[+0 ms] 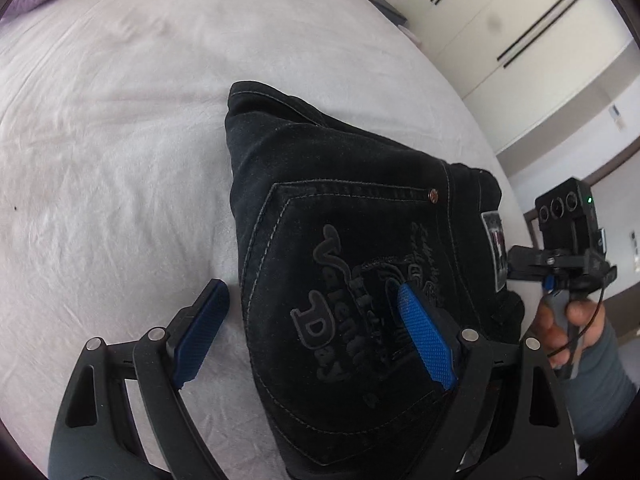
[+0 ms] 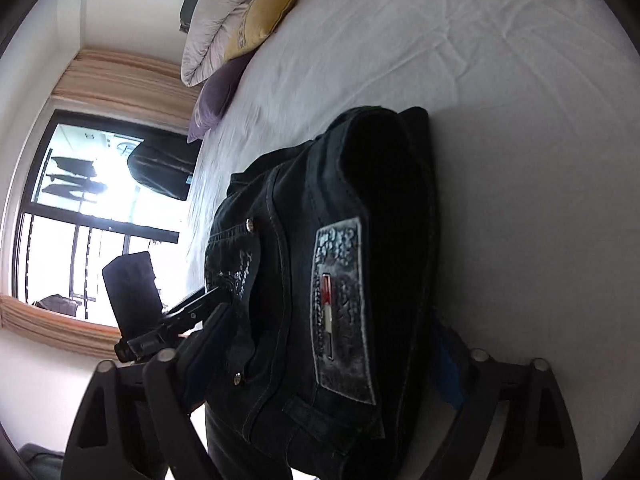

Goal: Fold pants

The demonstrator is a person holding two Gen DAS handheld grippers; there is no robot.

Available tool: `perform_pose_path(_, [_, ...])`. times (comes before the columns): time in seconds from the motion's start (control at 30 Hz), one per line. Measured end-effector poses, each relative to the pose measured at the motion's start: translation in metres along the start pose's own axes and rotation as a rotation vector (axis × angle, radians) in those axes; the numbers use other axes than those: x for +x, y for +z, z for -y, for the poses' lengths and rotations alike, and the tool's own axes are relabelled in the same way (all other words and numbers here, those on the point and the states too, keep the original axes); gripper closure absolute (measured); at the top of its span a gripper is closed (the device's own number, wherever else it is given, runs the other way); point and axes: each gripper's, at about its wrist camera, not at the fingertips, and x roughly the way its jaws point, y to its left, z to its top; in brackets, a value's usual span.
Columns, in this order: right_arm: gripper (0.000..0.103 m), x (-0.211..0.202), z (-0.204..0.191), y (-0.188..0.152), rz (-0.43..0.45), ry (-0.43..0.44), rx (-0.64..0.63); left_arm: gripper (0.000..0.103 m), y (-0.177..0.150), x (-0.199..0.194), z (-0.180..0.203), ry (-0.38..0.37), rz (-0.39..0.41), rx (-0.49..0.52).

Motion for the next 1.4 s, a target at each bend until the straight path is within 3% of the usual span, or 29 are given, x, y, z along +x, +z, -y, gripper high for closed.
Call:
perform_pose_path(0.07, [0.042,0.000,0.001,-0.001,0.012,-0.043,0.007,0.040,-0.002,0.000,0.004,-0.011,-0.005,0.004])
perform_pose_path(0.1, [0.057,-0.001,0.002,-0.004,0.013,-0.074,-0.002,0.042,-0.002,0.000,0.007,0.002,-0.003,0.009])
perform_pose_path(0.13, [0.063,0.000,-0.001,-0.006,0.015,-0.122,-0.029,0.044,-0.002,0.001,0.012,0.019,-0.002,0.021])
perform_pose_path(0.23, [0.070,-0.002,-0.017,-0.012,0.040,-0.198,-0.119,0.054,-0.002,0.001,0.023,0.062,0.003,0.047])
perform_pose_path(0.4, [0.080,-0.007,-0.057,-0.012,0.091,-0.279,-0.265,0.079,0.004,-0.014,0.038,0.088,0.039,0.074])
perform_pose_path(0.6, [0.081,-0.036,-0.099,0.006,0.166,-0.297,-0.385,0.083,0.036,-0.045,0.058,0.086,0.135,0.118])
perform_pose_path(0.8, [0.081,-0.065,-0.111,0.070,0.254,-0.278,-0.412,0.083,0.093,-0.061,0.074,0.121,0.228,0.181])
perform_pose_path(1.0, [0.081,-0.051,-0.085,0.122,0.281,-0.271,-0.374,0.083,0.143,-0.015,0.079,0.159,0.234,0.188])
perform_pose_path(1.2, [0.081,-0.011,-0.038,0.154,0.244,-0.305,-0.301,0.083,0.156,0.054,0.065,0.189,0.178,0.194])
perform_pose_path(1.27, [0.070,0.000,-0.016,0.158,0.218,-0.354,-0.263,0.080,0.156,0.074,0.058,0.208,0.176,0.194])
perform_pose_path(1.3, [0.057,0.002,-0.008,0.157,0.215,-0.367,-0.235,0.078,0.154,0.077,0.054,0.206,0.180,0.187])
perform_pose_path(1.4, [0.045,-0.006,0.001,0.147,0.234,-0.314,-0.189,0.069,0.153,0.081,0.045,0.193,0.191,0.156])
